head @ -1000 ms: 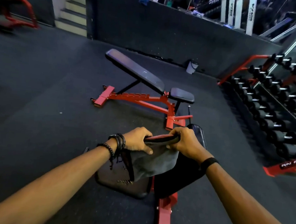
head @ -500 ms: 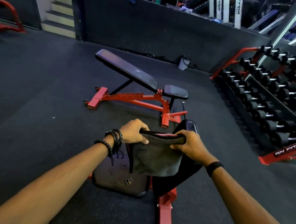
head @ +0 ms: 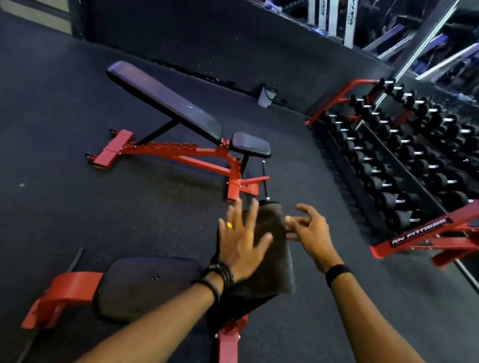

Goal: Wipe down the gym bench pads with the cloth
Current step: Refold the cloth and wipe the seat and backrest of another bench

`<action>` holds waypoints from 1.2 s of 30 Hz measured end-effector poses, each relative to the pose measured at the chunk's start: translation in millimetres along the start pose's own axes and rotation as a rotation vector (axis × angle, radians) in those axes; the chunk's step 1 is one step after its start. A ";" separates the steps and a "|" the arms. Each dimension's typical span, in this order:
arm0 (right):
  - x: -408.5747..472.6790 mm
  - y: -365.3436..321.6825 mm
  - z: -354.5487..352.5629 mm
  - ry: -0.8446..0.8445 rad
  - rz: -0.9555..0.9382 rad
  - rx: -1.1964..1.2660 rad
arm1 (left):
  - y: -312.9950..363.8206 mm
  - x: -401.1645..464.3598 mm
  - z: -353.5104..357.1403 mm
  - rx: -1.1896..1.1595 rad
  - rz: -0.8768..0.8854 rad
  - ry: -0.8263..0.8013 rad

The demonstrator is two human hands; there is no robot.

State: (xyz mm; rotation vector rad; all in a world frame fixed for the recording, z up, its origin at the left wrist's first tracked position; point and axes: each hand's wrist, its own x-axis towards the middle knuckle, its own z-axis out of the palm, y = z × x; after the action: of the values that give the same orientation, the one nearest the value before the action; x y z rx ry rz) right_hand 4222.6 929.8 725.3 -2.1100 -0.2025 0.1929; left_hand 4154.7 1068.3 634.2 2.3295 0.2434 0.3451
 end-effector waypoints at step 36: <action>53.8 66.4 61.5 0.103 0.194 -0.196 | -40.6 23.3 109.5 -0.603 -0.091 0.023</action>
State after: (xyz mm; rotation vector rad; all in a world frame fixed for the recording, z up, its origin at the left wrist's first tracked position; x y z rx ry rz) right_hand 4266.0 958.4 633.7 -2.3280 0.0471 0.1844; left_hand 4208.7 1030.5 535.0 1.7169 0.2187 0.3434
